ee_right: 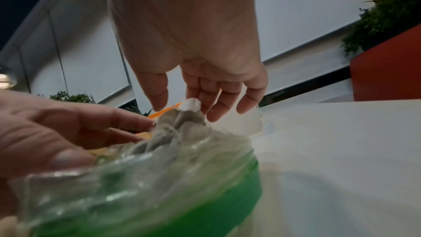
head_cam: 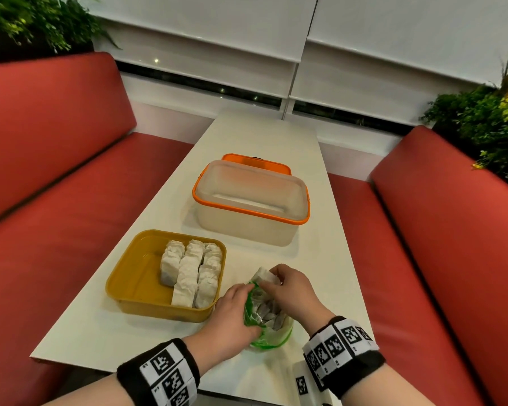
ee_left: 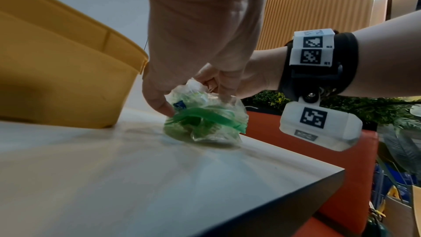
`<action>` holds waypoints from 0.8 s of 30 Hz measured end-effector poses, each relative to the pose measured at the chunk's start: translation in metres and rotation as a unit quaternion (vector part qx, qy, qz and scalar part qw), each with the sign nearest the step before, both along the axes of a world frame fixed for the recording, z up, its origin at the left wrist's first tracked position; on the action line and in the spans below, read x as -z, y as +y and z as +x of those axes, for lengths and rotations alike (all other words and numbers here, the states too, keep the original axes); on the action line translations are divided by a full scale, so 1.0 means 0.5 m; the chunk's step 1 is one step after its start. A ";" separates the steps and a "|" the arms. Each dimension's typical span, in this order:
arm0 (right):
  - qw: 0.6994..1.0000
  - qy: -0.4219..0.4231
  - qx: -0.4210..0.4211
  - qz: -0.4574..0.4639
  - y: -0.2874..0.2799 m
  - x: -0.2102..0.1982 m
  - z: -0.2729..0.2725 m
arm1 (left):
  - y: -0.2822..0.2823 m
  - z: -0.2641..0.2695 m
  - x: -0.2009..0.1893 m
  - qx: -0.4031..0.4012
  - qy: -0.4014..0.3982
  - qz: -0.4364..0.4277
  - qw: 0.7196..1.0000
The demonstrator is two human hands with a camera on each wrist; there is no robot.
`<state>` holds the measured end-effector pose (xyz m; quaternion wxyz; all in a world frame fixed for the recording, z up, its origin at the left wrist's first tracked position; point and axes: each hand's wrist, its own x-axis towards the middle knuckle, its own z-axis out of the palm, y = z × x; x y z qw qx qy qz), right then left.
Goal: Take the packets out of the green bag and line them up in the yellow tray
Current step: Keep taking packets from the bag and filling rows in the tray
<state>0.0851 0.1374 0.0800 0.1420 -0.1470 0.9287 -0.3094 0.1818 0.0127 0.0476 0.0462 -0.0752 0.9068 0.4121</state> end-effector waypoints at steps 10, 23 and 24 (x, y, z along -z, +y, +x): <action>0.992 0.034 -0.094 -0.072 0.038 -0.081 -0.009 | -0.001 -0.005 0.001 0.003 -0.010 -0.007 1.000; 0.982 0.060 -0.151 0.101 0.030 -0.029 0.010 | 0.003 -0.009 0.000 0.006 -0.017 -0.024 1.000; 0.982 0.066 -0.146 0.102 0.029 -0.026 0.010 | 0.004 -0.009 0.001 0.005 -0.018 -0.027 0.999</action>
